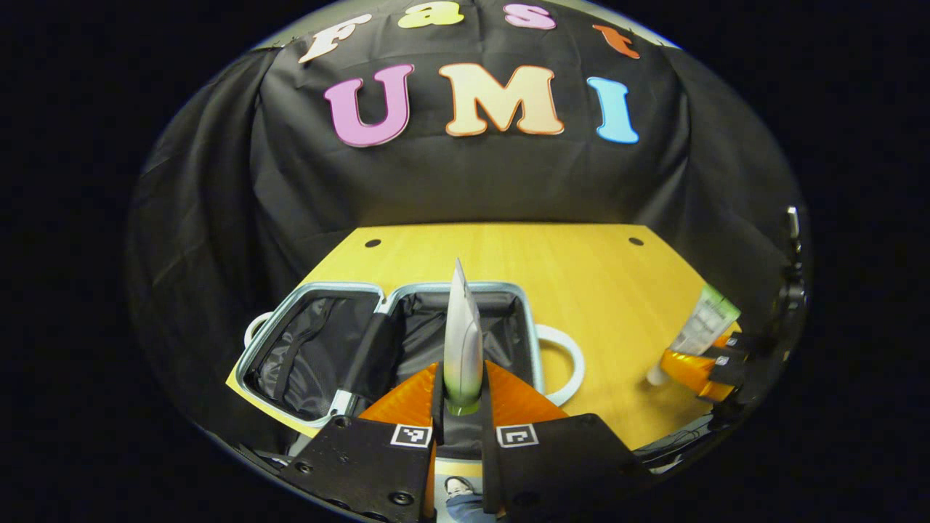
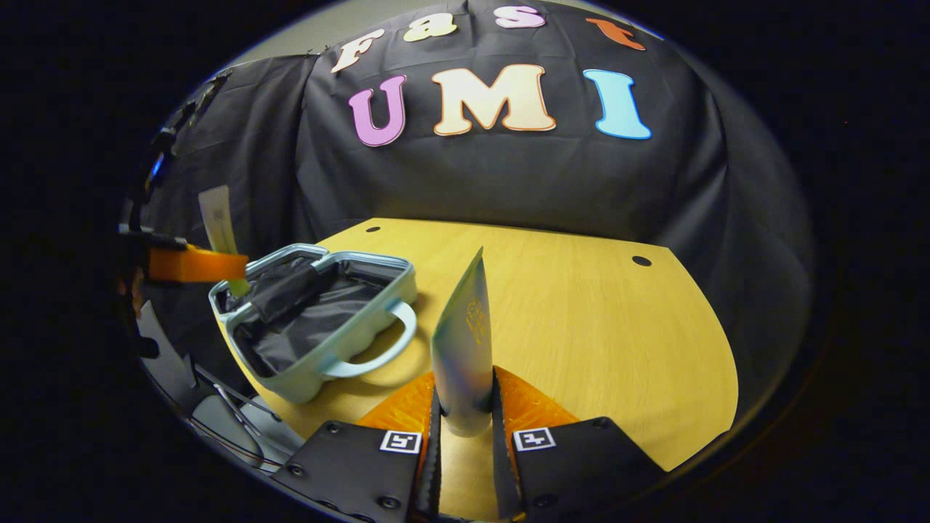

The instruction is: First open the suitcase, pack the skin care products into it, and then close the suitcase.

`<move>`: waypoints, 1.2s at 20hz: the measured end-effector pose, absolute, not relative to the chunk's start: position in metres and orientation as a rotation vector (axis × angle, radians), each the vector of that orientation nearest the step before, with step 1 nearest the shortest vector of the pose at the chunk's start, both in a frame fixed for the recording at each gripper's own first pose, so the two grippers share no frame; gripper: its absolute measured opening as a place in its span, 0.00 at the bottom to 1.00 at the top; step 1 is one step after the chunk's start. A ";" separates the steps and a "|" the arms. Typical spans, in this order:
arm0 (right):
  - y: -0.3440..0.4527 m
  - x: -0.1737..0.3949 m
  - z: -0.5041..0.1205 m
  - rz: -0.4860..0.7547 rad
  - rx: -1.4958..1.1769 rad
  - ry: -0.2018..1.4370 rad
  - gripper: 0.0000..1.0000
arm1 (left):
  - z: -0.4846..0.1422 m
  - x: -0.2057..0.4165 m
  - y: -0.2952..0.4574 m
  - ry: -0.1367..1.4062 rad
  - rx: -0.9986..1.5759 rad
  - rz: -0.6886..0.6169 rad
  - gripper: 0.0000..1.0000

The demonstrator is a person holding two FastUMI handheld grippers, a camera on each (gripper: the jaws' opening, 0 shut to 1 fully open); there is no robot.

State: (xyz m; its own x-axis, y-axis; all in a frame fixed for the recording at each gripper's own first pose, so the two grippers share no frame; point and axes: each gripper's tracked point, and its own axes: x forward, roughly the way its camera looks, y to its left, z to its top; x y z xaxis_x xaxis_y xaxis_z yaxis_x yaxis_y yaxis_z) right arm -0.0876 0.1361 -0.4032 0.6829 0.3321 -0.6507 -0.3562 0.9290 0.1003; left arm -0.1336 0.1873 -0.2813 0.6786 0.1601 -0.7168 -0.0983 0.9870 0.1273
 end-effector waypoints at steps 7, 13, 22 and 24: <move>0.234 -0.095 -0.360 0.448 0.056 0.724 0.29 | -0.344 -0.149 0.227 1.051 0.039 0.058 0.18; 0.287 -0.109 -0.372 0.501 0.030 0.769 0.29 | -0.376 -0.159 0.245 1.156 0.029 0.012 0.18; 0.339 -0.145 -0.415 0.545 0.007 0.936 0.29 | -0.365 -0.143 0.254 1.043 -0.064 -0.026 0.76; 0.346 -0.146 -0.429 0.533 -0.021 0.971 0.31 | -0.349 -0.136 0.258 0.992 -0.076 -0.049 0.76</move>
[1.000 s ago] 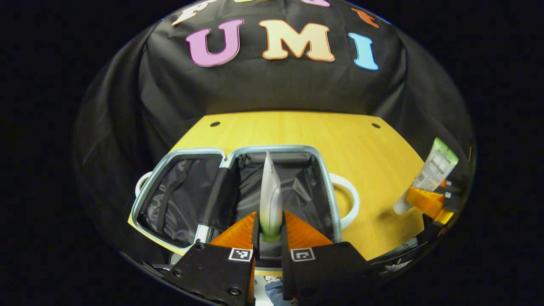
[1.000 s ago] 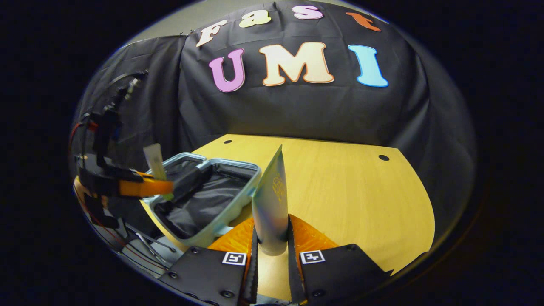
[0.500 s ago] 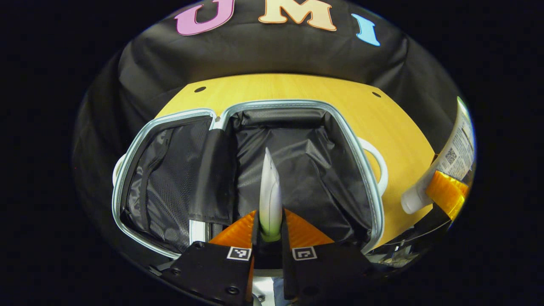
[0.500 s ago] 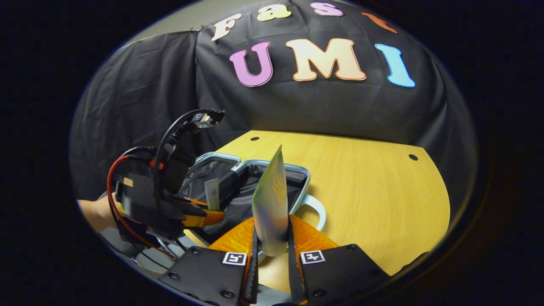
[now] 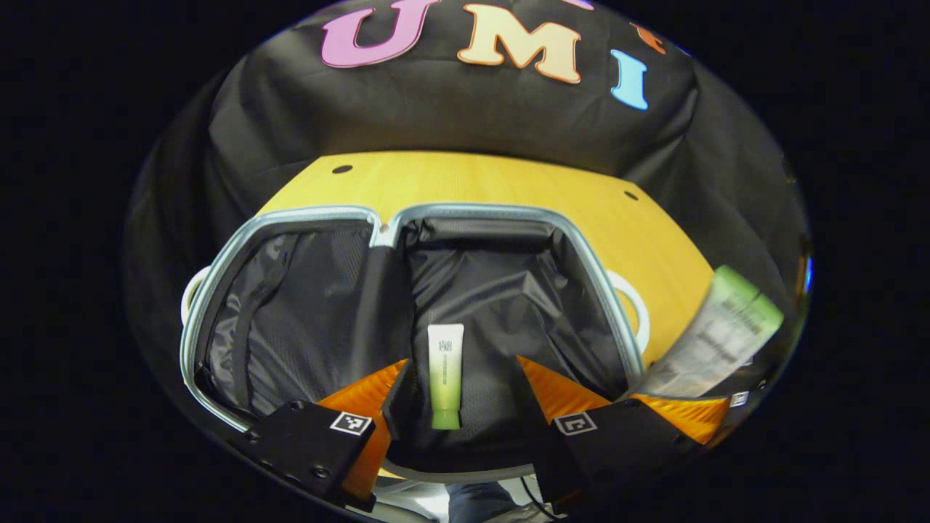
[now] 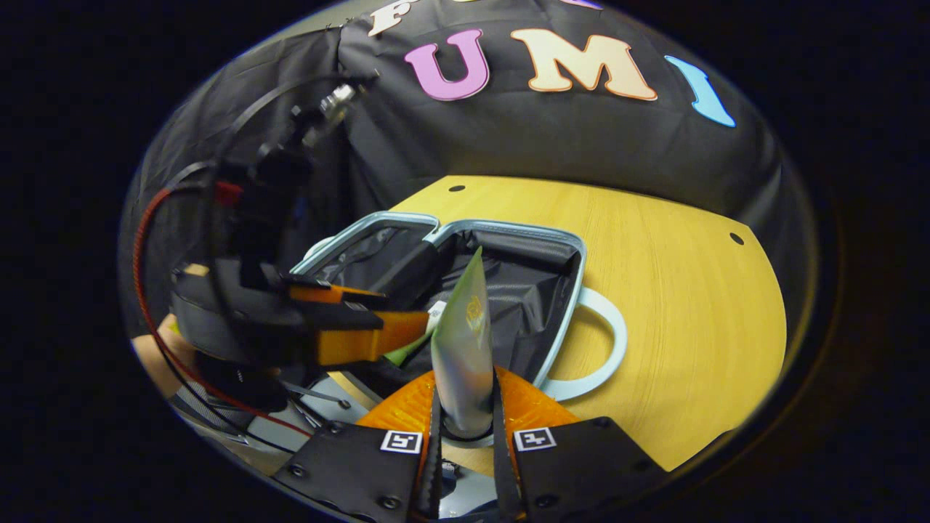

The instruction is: First open the suitcase, pack the skin care products into it, and then close the suitcase.

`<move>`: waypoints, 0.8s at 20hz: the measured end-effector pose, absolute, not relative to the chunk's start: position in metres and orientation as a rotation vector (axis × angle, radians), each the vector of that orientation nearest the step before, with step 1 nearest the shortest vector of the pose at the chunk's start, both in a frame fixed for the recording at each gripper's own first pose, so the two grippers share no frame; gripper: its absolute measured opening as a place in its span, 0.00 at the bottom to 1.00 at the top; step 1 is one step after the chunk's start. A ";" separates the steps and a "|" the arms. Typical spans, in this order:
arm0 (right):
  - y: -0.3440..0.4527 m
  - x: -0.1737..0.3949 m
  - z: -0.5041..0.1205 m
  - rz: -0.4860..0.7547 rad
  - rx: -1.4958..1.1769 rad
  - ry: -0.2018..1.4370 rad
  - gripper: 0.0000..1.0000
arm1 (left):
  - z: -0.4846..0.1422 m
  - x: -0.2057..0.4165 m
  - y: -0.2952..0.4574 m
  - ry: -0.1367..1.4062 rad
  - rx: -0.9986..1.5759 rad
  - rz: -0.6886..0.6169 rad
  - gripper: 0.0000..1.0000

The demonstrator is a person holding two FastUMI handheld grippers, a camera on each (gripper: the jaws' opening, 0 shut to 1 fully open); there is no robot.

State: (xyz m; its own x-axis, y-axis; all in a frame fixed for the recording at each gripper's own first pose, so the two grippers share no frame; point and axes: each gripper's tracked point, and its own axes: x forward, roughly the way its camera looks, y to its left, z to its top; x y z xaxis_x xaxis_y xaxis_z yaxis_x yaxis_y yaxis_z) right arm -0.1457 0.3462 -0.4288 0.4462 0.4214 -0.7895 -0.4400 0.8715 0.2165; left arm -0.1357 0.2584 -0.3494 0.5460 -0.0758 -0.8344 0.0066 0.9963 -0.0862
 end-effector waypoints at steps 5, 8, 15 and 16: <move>0.353 -0.147 -0.461 0.443 -0.046 1.053 0.32 | -0.329 -0.130 0.289 0.934 -0.105 -0.031 0.76; 0.348 -0.143 -0.474 0.357 -0.038 1.095 0.29 | -0.322 -0.135 0.327 0.914 -0.109 0.013 0.79; 0.359 -0.093 -0.442 0.265 0.014 0.923 0.90 | -0.308 -0.141 0.429 0.851 -0.112 0.174 0.92; 0.358 -0.087 -0.433 0.255 0.029 0.892 1.00 | -0.302 -0.143 0.446 0.830 -0.109 0.208 0.98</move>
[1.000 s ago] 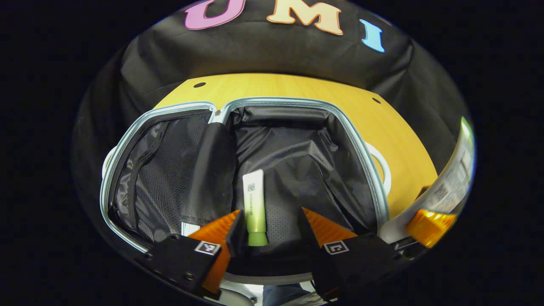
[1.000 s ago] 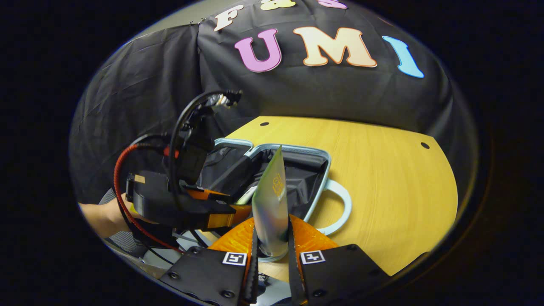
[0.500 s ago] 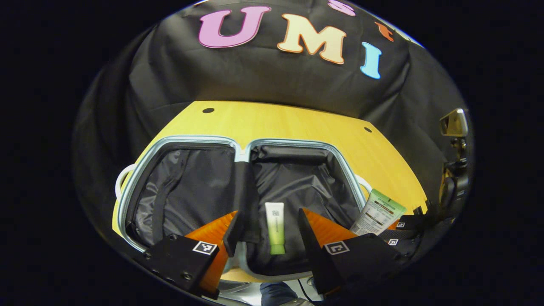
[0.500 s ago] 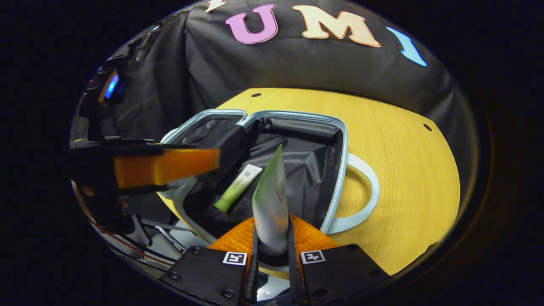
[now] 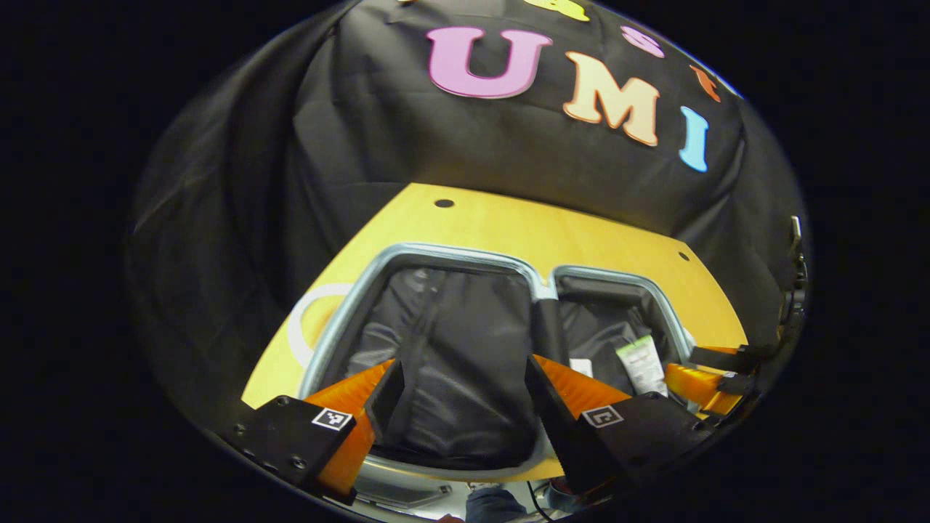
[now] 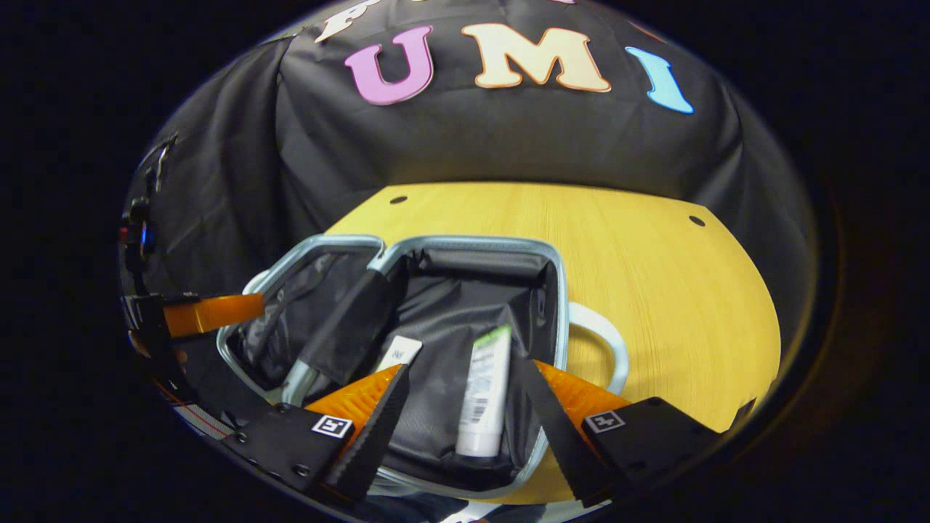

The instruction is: First open the suitcase, pack the skin care products into it, and then close the suitcase.

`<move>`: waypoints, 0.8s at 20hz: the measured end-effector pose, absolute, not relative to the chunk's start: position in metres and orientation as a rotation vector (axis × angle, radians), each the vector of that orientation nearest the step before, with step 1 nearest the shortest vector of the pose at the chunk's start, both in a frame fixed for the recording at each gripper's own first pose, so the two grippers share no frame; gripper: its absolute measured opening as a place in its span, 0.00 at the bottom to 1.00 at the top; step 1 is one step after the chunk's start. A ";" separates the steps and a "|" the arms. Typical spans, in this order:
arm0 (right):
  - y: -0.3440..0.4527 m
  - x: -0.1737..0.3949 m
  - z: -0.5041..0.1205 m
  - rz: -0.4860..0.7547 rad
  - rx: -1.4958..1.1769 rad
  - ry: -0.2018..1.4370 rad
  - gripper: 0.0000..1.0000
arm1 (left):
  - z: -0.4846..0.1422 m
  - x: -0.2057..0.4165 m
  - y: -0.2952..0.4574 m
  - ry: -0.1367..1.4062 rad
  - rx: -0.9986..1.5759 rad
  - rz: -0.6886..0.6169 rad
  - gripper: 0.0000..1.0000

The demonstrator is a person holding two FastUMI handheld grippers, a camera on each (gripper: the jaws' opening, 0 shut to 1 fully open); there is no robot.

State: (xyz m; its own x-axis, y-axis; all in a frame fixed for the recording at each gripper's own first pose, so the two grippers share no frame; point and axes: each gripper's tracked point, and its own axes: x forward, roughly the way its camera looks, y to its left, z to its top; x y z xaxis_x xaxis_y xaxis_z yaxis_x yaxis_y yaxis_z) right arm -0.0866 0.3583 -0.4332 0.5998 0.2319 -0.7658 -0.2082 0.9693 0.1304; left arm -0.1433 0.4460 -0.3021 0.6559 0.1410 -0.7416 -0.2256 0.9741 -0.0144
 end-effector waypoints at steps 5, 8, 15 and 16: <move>0.346 -0.066 -0.388 0.207 0.041 0.755 0.98 | -0.298 -0.131 0.535 0.791 -0.067 0.345 0.95; 0.332 -0.060 -0.374 0.184 0.009 0.715 0.98 | -0.304 -0.129 0.581 0.793 -0.070 0.426 0.96; 0.309 -0.056 -0.360 0.124 0.019 0.705 0.93 | -0.375 -0.121 0.628 0.949 -0.078 0.520 0.94; 0.303 -0.055 -0.357 0.110 0.016 0.695 0.98 | -0.385 -0.123 0.634 0.983 -0.098 0.519 0.89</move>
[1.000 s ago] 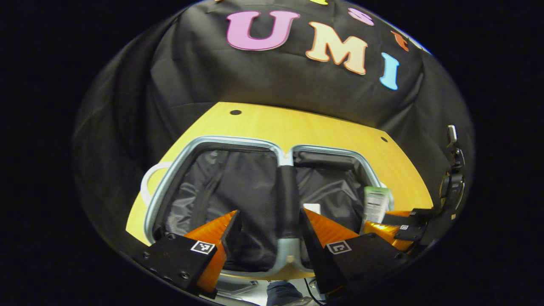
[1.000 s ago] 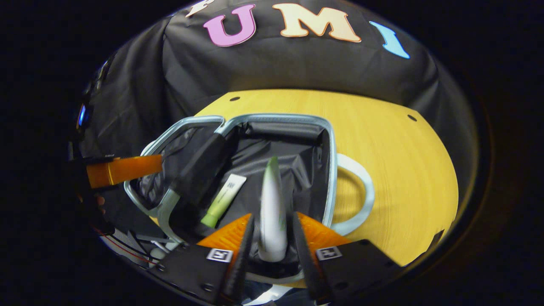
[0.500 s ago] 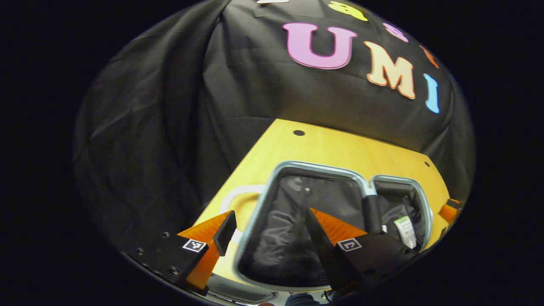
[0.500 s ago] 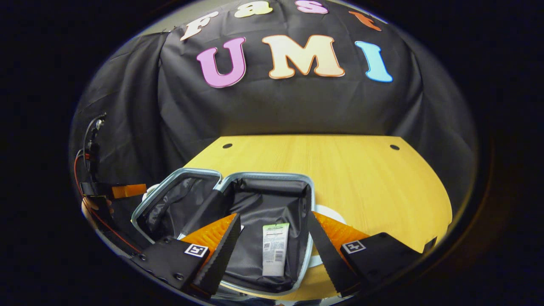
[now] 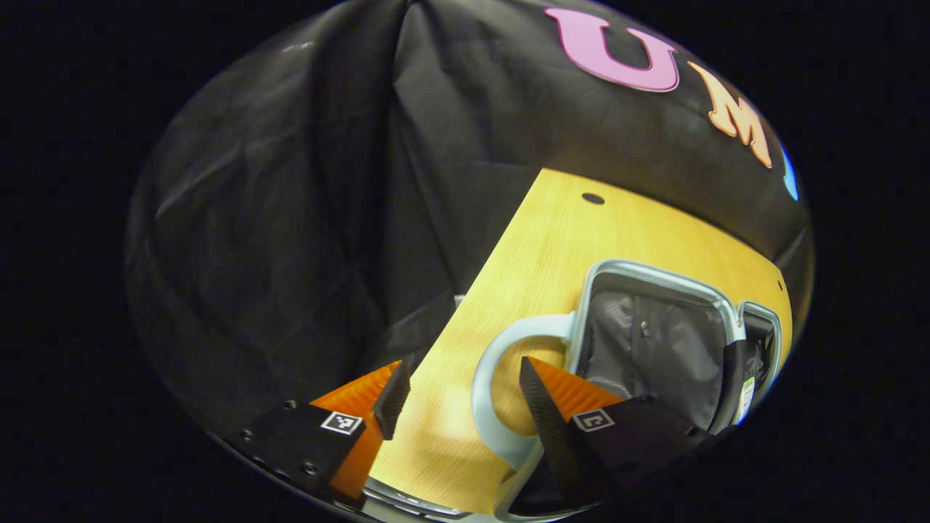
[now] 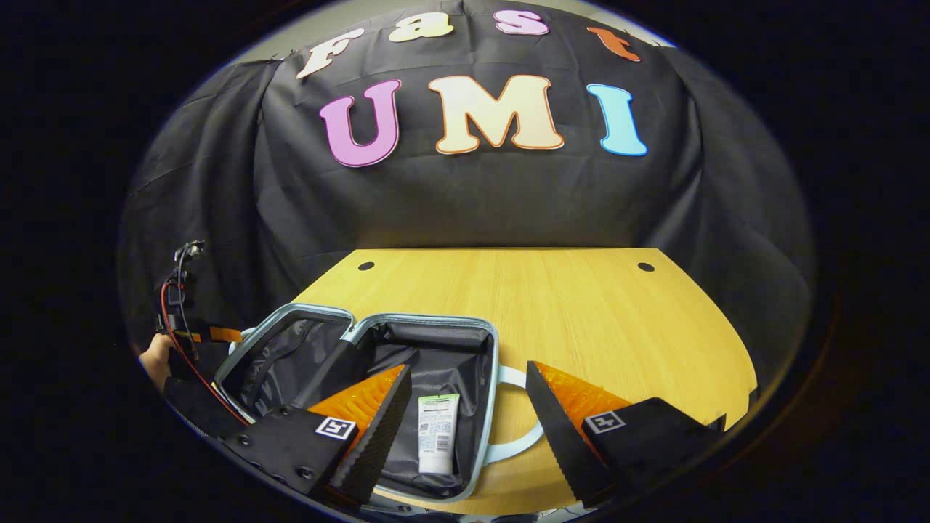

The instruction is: First open the suitcase, pack the skin care products into it, and then close the suitcase.

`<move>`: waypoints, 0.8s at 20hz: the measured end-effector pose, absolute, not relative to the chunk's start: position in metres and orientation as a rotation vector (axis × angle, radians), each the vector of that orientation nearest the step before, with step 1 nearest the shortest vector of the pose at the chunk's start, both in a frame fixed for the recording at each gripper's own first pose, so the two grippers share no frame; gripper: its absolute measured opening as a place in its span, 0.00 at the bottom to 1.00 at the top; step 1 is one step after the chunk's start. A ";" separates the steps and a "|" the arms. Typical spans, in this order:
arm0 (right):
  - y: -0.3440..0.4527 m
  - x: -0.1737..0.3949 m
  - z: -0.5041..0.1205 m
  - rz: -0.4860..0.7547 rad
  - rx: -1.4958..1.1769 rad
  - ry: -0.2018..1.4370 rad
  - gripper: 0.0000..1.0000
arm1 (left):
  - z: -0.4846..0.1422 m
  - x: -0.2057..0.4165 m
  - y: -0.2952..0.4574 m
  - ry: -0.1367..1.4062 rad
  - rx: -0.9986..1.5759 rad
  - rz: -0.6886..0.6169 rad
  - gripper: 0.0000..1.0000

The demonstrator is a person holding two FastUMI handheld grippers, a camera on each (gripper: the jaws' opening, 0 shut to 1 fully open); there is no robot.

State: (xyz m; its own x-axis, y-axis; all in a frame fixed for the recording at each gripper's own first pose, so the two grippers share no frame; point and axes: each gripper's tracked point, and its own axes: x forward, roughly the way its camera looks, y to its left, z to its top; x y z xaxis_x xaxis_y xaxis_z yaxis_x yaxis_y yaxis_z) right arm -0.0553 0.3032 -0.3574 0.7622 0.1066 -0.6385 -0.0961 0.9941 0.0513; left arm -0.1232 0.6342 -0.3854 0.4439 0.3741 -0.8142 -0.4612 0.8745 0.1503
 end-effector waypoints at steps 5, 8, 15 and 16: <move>0.289 -0.053 -0.361 0.078 0.059 0.708 0.98 | -0.408 -0.132 0.637 1.065 -0.212 0.492 0.56; 0.286 -0.045 -0.359 0.077 0.086 0.698 0.98 | -0.409 -0.127 0.625 1.051 -0.237 0.496 0.11; 0.285 -0.031 -0.345 0.134 0.096 0.659 0.98 | -0.327 -0.112 0.613 0.945 -0.132 0.480 0.00; 0.283 -0.031 -0.344 0.143 0.099 0.655 0.93 | -0.315 -0.107 0.605 0.925 -0.124 0.475 0.00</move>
State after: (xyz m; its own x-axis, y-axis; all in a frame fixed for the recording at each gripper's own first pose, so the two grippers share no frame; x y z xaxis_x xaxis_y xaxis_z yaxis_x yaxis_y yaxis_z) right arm -0.0309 0.2829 -0.3437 0.7835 0.1638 -0.5995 -0.1016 0.9854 0.1364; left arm -0.1075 0.6055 -0.3149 0.5068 0.3406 -0.7920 -0.4451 0.8901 0.0980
